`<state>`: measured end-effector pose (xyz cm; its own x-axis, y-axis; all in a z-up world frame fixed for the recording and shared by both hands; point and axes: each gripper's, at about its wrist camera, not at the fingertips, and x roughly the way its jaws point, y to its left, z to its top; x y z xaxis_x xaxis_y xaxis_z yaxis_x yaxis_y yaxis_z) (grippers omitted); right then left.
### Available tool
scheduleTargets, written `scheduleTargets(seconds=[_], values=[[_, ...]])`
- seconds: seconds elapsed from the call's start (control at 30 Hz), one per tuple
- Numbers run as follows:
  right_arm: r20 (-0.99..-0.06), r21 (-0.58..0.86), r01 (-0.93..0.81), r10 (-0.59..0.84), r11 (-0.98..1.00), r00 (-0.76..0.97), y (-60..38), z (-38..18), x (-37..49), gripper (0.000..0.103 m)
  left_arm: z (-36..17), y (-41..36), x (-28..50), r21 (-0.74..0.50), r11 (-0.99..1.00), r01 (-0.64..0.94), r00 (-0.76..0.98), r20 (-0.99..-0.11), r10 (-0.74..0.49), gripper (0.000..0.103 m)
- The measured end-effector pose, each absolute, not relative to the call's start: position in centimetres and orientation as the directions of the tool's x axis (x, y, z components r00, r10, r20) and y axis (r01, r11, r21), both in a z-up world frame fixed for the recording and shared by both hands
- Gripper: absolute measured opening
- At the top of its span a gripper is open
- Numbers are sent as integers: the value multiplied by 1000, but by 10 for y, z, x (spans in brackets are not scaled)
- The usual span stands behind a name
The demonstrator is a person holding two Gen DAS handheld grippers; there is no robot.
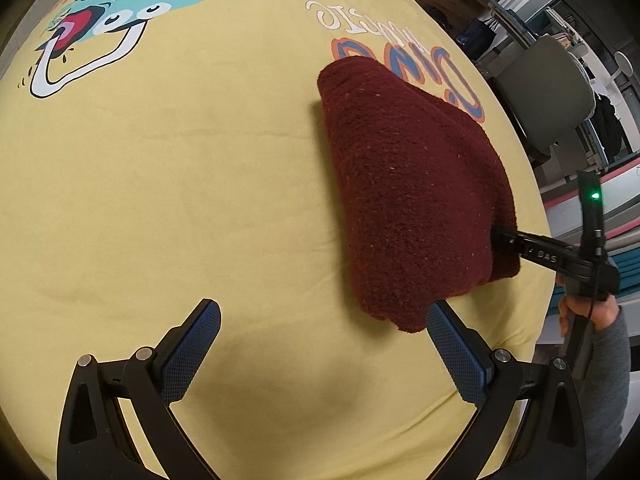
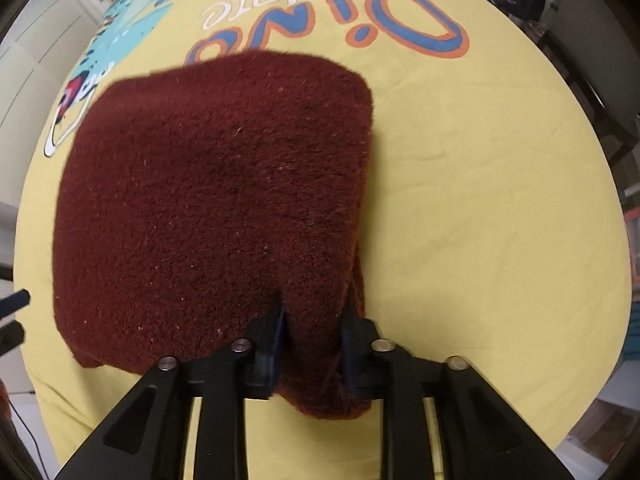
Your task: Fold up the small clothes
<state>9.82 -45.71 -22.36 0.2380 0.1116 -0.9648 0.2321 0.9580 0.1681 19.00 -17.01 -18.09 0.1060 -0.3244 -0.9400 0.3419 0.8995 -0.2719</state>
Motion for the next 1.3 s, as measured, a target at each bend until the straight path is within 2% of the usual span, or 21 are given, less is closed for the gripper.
scheduleTargets(seconds=[0.2,0.3,0.63,0.8,1.07,1.23,1.3], values=[[-967,122,218,67,968,245,-456,-210,100,66,-183,-178,191,-277,901,333,102,-940,-327,101],[-965,135,219,78,966,250,-462,-208,98,77,-184,-186,196,-262,904,339,108,-943,-314,101],[-939,153,176,88,972,333,-458,-164,120,87,-190,-237,244,-230,914,335,128,-950,-286,101],[-938,144,153,86,978,336,-450,-165,158,101,-211,-260,258,-159,928,338,136,-967,-215,101],[-970,79,170,37,982,239,-451,-221,187,101,-245,-251,251,-118,934,338,161,-970,-181,102],[-954,210,235,147,949,260,-487,-243,167,101,-249,-237,246,-166,922,349,155,-960,-231,102],[-952,212,248,142,945,271,-499,-245,158,101,-247,-234,245,-169,918,358,153,-959,-237,102]])
